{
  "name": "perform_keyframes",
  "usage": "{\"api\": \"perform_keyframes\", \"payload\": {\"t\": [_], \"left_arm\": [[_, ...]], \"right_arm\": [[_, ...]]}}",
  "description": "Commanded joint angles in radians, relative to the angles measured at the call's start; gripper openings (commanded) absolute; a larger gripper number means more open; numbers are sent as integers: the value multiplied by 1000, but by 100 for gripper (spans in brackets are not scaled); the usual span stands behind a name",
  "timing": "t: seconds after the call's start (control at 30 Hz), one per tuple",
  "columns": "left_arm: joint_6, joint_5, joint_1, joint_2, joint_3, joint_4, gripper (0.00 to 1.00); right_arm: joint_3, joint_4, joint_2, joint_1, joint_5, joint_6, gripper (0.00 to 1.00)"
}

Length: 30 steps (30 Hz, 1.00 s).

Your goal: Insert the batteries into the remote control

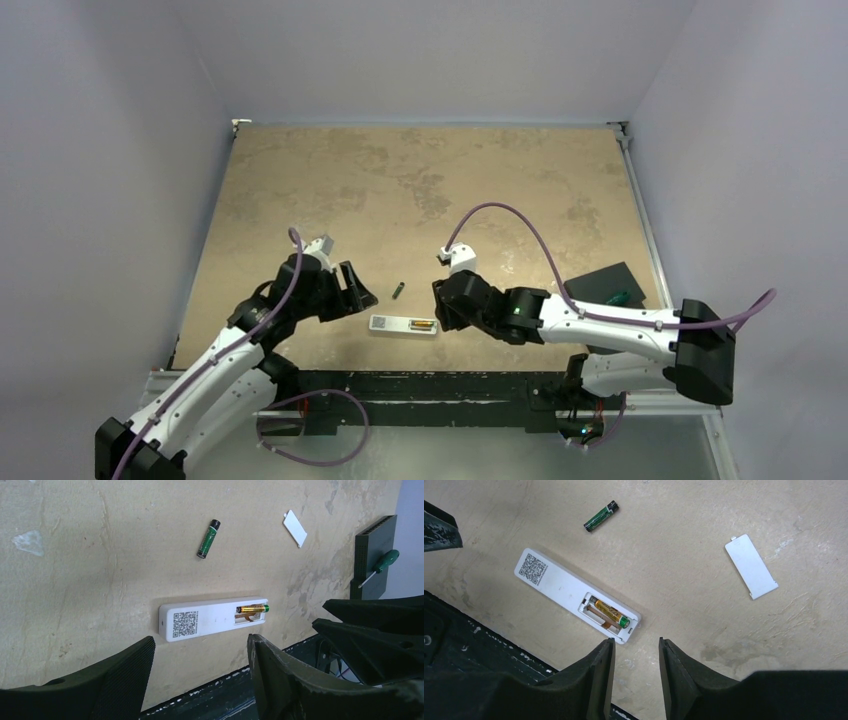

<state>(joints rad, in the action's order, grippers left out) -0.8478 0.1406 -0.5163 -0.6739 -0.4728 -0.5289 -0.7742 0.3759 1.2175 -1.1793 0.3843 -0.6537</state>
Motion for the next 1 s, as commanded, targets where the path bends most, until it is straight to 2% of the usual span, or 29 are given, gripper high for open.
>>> {"api": "perform_keyframes", "payload": {"t": [0.0,0.37,0.63,0.97], "left_arm": [[-22,44,1,-30,15,72,66],[-56,-34,-46,-89,33,63,55],[-74,-62,-68,-125,88,130,50],[-70,-18,-78,-204,131,236,42]], "right_arm": [[19,-53,-35,6,40,-98,44],[29,-56,-39,7,42,-133,43],[28,-70,-26,7,32,-142,42],[30,-89,-9,7,18,-155,41]]}}
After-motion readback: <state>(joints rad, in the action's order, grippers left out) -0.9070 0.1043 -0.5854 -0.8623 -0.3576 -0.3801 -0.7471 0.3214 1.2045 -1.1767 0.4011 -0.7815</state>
